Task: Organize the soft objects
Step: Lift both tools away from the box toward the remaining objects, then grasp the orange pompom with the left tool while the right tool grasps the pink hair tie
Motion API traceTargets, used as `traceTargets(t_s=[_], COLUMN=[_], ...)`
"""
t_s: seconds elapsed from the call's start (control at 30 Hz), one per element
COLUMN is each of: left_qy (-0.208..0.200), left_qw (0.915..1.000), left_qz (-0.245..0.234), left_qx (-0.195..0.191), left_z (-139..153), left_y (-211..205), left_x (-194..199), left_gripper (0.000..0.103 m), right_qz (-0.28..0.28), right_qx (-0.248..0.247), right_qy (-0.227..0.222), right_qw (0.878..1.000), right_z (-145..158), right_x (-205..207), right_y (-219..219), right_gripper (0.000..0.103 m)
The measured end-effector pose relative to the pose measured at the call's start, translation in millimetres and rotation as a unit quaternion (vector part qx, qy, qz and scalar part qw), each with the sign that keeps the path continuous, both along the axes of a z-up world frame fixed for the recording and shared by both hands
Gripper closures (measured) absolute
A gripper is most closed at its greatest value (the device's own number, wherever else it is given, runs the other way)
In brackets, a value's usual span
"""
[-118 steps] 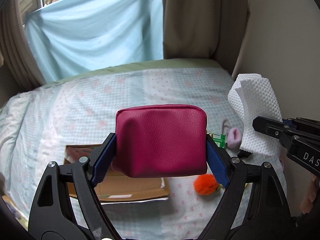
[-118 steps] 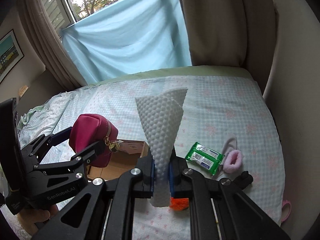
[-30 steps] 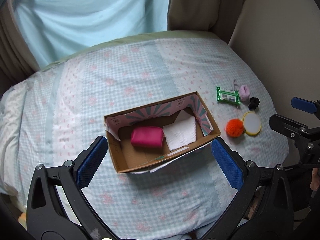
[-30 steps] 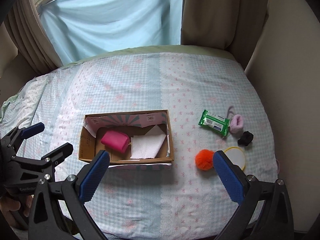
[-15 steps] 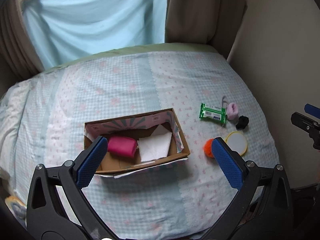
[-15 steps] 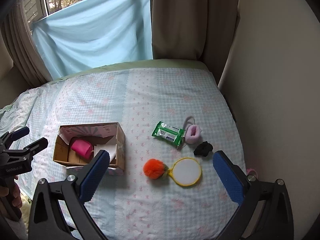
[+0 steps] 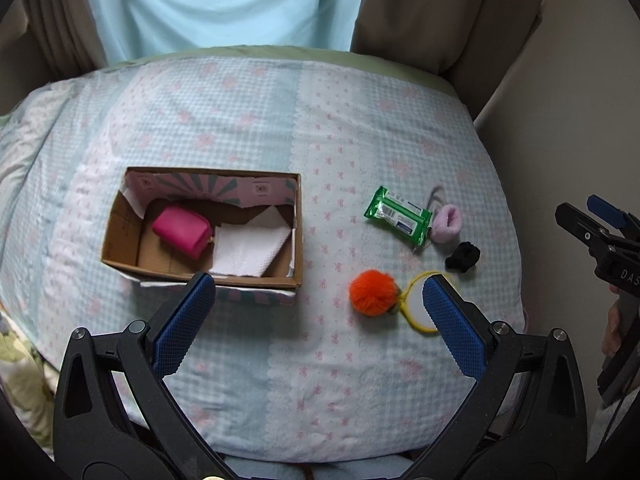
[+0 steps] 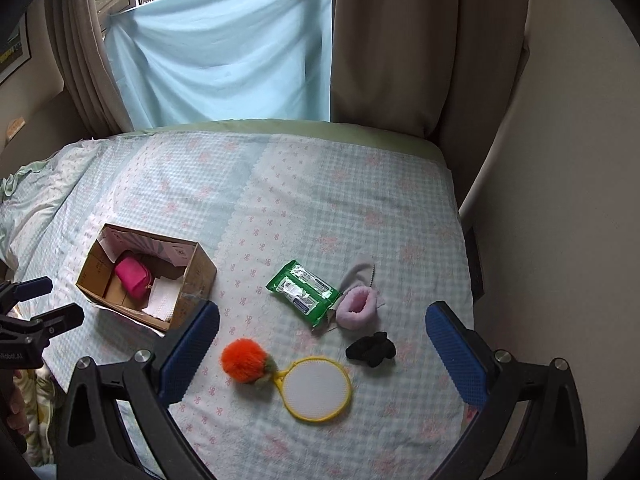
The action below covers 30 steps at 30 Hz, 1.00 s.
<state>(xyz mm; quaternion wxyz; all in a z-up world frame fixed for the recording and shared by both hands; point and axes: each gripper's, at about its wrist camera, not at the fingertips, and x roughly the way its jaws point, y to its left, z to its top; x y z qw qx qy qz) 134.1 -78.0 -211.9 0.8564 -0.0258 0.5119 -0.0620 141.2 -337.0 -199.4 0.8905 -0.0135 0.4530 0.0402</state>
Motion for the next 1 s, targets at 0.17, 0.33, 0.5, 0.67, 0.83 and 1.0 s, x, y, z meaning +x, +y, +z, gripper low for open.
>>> traceTargets(t_s=[0.17,0.33,0.5,0.67,0.83,1.0], left_qy=[0.041,0.101,0.136,0.146,0.142,0.130], left_qw=[0.9989,0.9938,0.9866,0.9795,0.9788,0.9781], left_qz=[0.005,0.001,0.038,0.078,0.099,0.110], left_qx=[-0.021,-0.047,-0.082,-0.114,-0.110,-0.119], left_z=[-36.8,-90.6,-140.9,-194.0,-240.0,-272.4], left_y=[-22.6,-47.1,-58.1,-64.3,-79.8,-93.0], left_x=[1.3,8.7,17.9,21.4,25.7,30.7], left_gripper=[0.000,0.000,0.000,0.000,0.000,0.001], right_qz=[0.021,0.055,0.109,0.164,0.193,0.212], right_qx=[-0.011,-0.025,-0.041,-0.058,-0.063,-0.061], right_qy=[0.013,0.039,0.060,0.081,0.094,0.100], right_qw=[1.000,0.997,0.991,0.981,0.975,0.970], right_z=[-29.3,-68.7,-117.7,-172.1,-222.7,-257.7], right_x=[20.0,40.5,63.2,85.1,99.7,107.3], right_y=[-16.9,-27.0,-31.9,-35.8,-43.0,-44.9], right_gripper=[0.000,0.000,0.000,0.000,0.000,0.000])
